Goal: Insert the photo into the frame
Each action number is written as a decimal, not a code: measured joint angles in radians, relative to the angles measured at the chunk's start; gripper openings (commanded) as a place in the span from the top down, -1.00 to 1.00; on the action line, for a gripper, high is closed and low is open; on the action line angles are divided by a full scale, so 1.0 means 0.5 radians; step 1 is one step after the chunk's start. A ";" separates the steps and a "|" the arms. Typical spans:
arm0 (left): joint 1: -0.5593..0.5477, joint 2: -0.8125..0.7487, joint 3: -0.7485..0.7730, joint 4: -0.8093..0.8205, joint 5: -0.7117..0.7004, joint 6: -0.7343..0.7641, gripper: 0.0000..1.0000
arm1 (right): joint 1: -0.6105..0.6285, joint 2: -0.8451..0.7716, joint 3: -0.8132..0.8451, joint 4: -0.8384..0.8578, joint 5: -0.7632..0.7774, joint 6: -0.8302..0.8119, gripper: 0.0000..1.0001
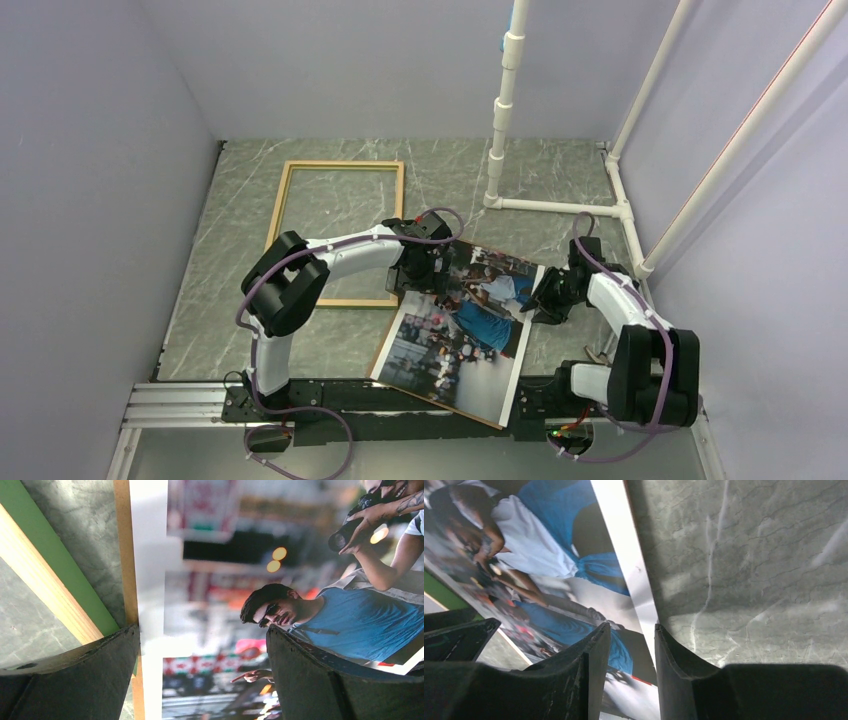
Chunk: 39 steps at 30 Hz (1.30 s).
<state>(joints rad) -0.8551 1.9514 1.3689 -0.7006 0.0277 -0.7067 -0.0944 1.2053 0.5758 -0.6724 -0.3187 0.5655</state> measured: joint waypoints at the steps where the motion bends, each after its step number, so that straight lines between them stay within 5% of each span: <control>1: 0.000 0.000 0.000 0.000 0.001 0.000 -0.99 | 0.000 0.025 0.000 0.000 0.005 0.005 0.15; 12: 0.000 0.000 0.000 0.000 0.003 0.014 -0.99 | -0.002 0.217 0.020 0.015 -0.072 0.007 -0.14; 39: 0.000 0.000 -0.001 0.001 0.003 0.015 -0.99 | -0.010 -0.096 0.002 -0.095 -0.141 -0.039 0.12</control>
<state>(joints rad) -0.8551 1.9514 1.3685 -0.7002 0.0292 -0.6991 -0.0994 1.1572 0.5770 -0.7197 -0.3893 0.5461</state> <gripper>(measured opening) 0.994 0.460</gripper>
